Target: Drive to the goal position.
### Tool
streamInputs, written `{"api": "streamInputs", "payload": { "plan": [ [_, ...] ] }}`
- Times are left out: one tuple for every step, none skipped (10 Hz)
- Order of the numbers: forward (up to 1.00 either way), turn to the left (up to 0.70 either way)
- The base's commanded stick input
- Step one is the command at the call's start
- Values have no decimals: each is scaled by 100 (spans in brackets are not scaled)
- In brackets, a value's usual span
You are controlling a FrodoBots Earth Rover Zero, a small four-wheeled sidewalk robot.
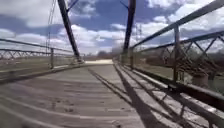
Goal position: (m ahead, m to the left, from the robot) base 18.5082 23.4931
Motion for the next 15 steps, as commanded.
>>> {"api": "streamInputs", "payload": {
  "plan": [
    [100, 0],
    [100, 0],
    [100, 0],
    [100, 0],
    [100, 0],
    [100, 0],
    [100, 4],
    [100, 22],
    [100, 0],
    [100, 0],
    [100, 0],
    [100, 0],
    [100, 0],
    [100, 0],
    [100, 0]
  ]
}}
